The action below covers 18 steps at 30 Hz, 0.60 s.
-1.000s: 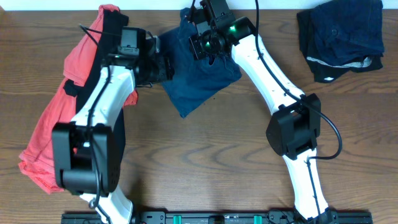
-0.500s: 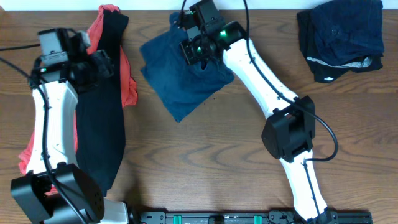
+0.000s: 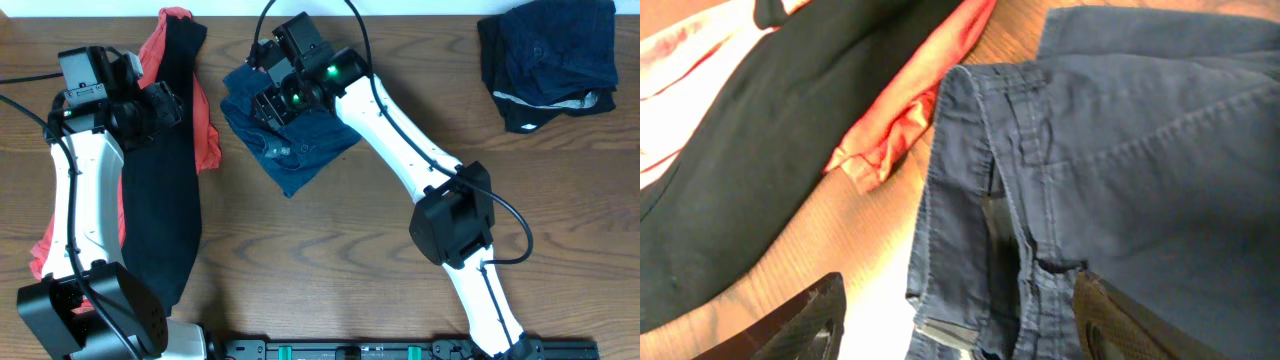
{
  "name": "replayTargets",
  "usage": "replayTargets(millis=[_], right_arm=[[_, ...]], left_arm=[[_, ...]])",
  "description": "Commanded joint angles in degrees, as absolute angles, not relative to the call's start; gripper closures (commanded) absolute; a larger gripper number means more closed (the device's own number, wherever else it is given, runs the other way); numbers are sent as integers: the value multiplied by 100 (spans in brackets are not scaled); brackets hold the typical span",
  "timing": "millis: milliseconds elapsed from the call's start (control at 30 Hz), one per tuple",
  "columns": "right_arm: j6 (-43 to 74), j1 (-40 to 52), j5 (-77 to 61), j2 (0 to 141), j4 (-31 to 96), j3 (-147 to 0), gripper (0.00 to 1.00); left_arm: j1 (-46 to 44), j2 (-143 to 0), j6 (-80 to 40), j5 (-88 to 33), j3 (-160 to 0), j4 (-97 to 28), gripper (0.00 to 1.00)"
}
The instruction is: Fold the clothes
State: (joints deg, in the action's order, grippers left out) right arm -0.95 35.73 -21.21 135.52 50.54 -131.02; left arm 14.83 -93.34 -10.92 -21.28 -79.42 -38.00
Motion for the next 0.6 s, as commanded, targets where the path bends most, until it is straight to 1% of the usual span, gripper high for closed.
replayTargets(millis=[0,100,133,167,200,300,467,567], right_arm=[[-224,3319,-1900,13524,5172,-13085,29],[-226,3127,-1474,13524,5404,-13078,27],[-250,3081,-1417,13524,5478,-13067,30],[-301,3046,-1387,13524,5553,-13052,38],[-366,3015,-1391,13524,5627,-13026,42],[-489,2993,-1396,13524,5752,-12866,47],[-731,3061,-1415,13524,5527,-12258,47],[-786,3114,-1415,13524,5321,-11898,48]], left_arm=[[1487,-9360,-1125,-2185,-7994,-3844,41],[1476,-9413,-1122,-2182,-7975,-3861,41],[1476,-9428,-1122,-2182,-7966,-3859,41],[1476,-9443,-1122,-2182,-7948,-3852,41],[1476,-9452,-1122,-2180,-7922,-3835,41],[1476,-9454,-1120,-2106,-7885,-3815,41],[1476,-9452,-1122,-2091,-7885,-3809,40],[1476,-9454,-1125,-2027,-7885,-3811,40]])
